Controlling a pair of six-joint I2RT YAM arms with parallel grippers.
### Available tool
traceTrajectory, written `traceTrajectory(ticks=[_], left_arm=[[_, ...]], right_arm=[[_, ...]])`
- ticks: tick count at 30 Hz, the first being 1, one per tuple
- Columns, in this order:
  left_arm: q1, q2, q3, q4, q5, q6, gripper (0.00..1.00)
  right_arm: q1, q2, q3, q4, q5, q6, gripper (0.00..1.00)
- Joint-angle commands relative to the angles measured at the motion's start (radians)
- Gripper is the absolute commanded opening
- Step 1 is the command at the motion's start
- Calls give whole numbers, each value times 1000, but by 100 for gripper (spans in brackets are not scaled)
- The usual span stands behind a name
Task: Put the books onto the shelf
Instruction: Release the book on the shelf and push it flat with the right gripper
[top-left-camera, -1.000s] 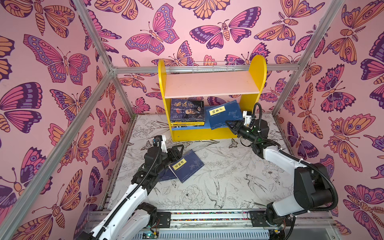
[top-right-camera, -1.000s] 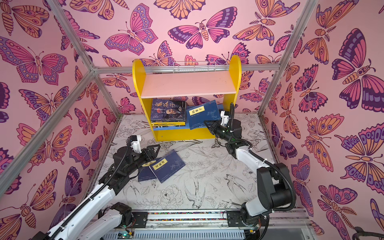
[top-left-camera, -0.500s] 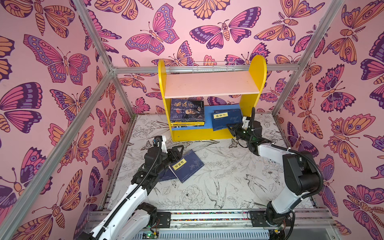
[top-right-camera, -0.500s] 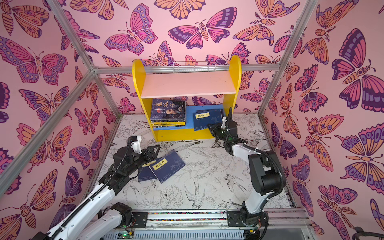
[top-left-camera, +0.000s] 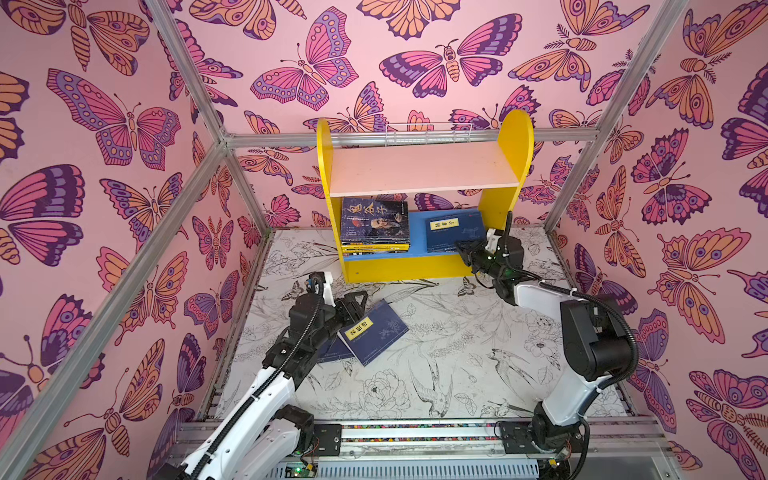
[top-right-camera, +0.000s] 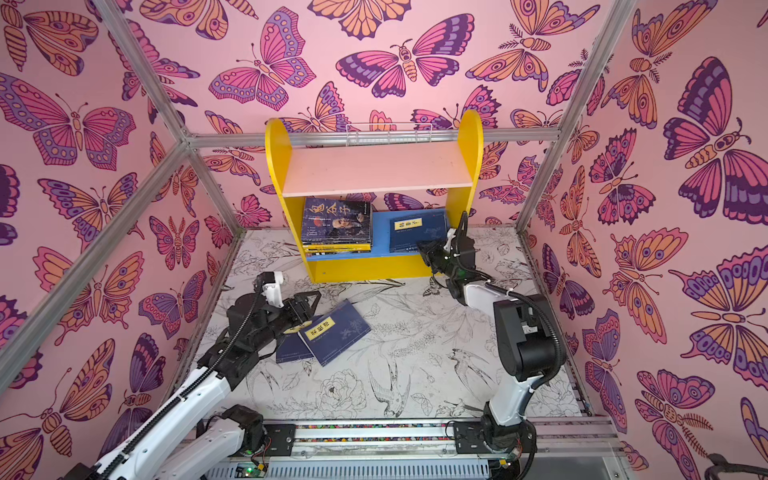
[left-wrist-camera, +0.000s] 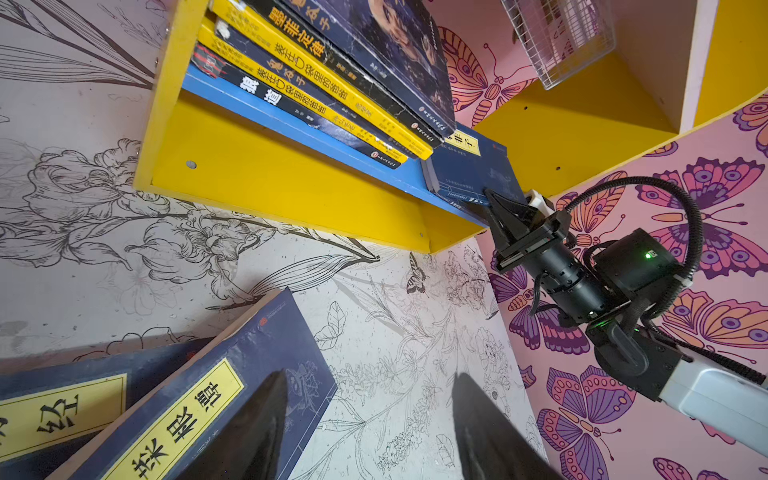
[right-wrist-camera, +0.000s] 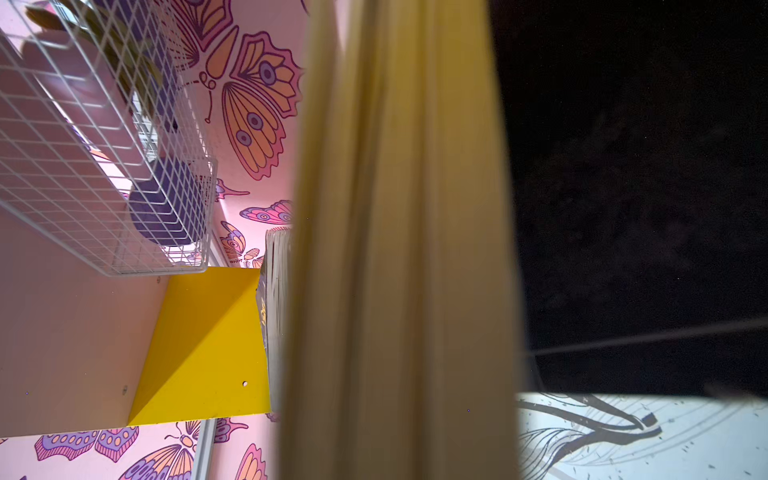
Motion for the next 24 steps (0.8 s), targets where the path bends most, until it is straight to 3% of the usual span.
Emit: traceTrajectory(ticks=[1, 5, 13, 20, 24], left_arm=[[2, 5, 14, -9, -2, 16, 65], [2, 5, 14, -9, -3, 14, 65], [2, 10, 12, -3, 0, 11, 65], [4, 11, 3, 6, 4, 11, 65], [4, 17, -6, 15, 4, 10, 65]], right_arm=[[-27, 19, 38, -7, 49, 22, 17], [-28, -14, 29, -95, 102, 19, 39], [-29, -99, 53, -369, 212, -50, 56], [-20, -159, 68, -556, 213, -187, 56], [15, -195, 47, -621, 218, -282, 42]])
